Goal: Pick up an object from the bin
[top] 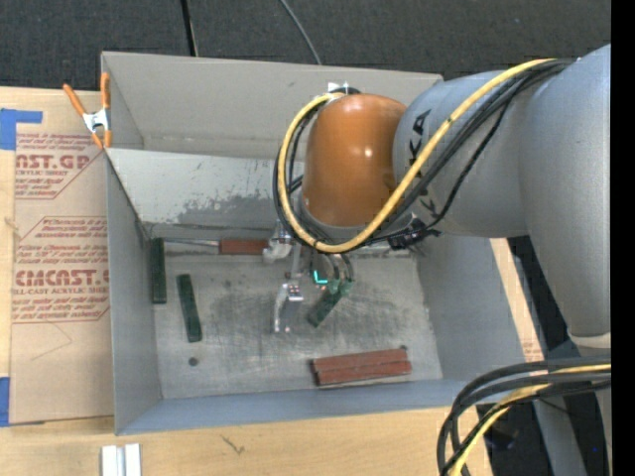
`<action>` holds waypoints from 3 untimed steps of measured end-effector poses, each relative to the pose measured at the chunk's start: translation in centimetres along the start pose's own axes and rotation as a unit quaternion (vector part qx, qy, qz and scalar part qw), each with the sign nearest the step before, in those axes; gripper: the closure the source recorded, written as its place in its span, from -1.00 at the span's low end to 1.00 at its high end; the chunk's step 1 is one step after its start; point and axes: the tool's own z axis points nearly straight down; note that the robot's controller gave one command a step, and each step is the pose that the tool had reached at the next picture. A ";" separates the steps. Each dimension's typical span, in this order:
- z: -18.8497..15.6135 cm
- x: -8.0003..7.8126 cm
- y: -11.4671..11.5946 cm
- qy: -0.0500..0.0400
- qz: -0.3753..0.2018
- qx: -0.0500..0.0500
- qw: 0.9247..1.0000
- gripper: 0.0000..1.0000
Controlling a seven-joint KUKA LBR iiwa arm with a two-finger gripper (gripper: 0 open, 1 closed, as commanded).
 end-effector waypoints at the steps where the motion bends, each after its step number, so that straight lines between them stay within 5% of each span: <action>1: -0.4 -0.2 -0.1 -0.004 0.000 0.000 1.000 -1.00; 2: 5.6 0.1 -2.6 -0.006 -0.049 0.000 0.999 -1.00; 3: 5.9 0.0 -3.5 -0.002 -0.071 0.000 0.997 -1.00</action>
Offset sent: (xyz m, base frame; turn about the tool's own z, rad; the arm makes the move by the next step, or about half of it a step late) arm -0.0039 -0.0385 -0.0845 -0.1397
